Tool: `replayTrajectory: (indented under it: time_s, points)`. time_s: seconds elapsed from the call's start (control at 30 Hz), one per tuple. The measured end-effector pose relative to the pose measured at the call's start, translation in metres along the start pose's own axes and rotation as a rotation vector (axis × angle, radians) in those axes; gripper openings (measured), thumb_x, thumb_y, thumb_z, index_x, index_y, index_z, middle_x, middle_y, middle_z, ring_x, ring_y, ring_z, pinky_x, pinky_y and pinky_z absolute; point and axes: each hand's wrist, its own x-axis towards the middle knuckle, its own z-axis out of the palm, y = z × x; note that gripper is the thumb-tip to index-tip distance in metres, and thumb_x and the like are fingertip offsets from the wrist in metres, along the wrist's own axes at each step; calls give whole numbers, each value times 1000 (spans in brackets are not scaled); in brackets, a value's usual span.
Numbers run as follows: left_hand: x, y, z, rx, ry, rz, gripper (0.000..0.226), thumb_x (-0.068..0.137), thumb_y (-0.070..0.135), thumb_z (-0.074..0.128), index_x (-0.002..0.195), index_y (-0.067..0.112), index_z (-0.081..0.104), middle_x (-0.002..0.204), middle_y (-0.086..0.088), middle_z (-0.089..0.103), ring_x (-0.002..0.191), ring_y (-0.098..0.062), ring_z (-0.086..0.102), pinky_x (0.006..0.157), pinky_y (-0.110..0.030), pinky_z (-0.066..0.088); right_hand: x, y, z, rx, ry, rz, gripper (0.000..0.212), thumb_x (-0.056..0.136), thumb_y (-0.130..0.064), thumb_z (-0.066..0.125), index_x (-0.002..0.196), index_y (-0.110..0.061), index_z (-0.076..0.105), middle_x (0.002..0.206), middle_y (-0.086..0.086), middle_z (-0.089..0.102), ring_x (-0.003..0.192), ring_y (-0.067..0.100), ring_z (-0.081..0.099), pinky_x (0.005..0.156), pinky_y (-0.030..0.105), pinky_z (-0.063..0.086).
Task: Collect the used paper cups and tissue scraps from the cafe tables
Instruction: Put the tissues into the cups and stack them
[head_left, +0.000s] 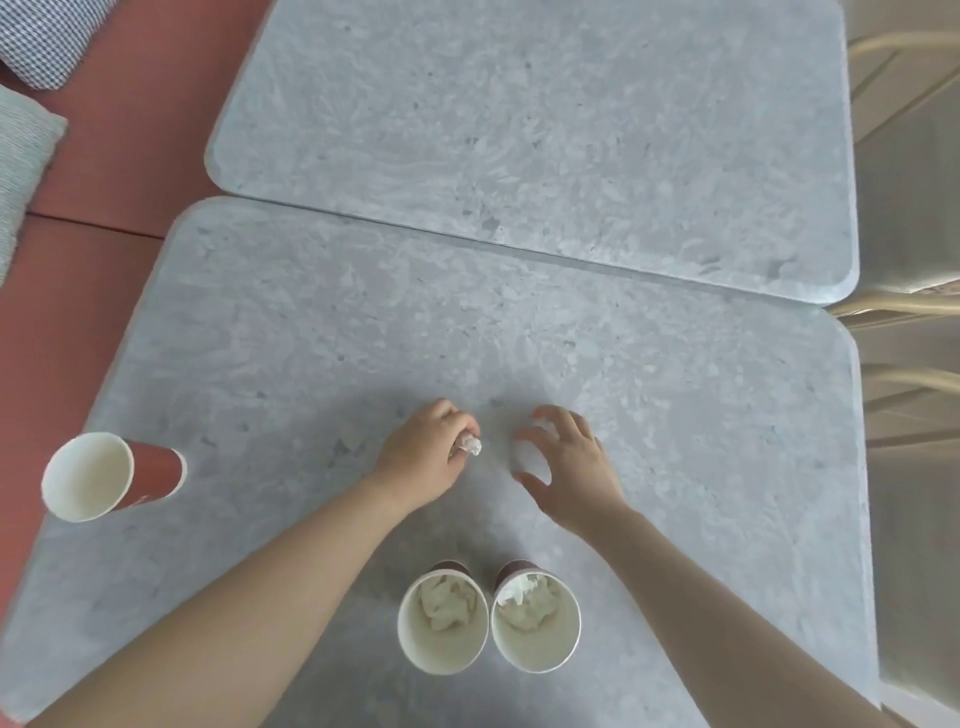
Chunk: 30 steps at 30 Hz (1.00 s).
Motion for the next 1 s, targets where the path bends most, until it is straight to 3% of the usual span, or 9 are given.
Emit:
replayTrajectory:
  time_s: [0.43,0.6,0.77,1.0]
  points:
    - [-105,42,-23,-100,152,-9,20,83,20,61,99,30,60,93,16,57,76,-2,57,72,-22,48,-75,12,-2,-6,-73,118,41,83,-22,62,122,-29,51,137,-7,32,128,15,27,90,30,45]
    - [-142,56,-6,-44,136,-32,19,84,24,59,100,32,60,97,18,57,79,1,54,75,-22,47,-96,7,-11,48,-57,132,40,85,-21,60,123,-26,51,138,-3,37,126,18,35,97,32,41]
    - [-161,59,5,32,150,-78,23,82,25,58,103,35,57,104,16,54,90,-7,58,75,-27,48,-119,-9,-20,121,68,36,37,86,-21,56,123,-28,51,136,-5,40,123,16,40,95,32,41]
    - [-173,62,17,32,180,-103,30,79,20,57,103,39,55,105,19,48,97,-6,52,79,-30,48,-147,-26,-25,132,89,-94,37,88,-17,50,124,-26,50,135,-7,40,122,14,40,89,32,47]
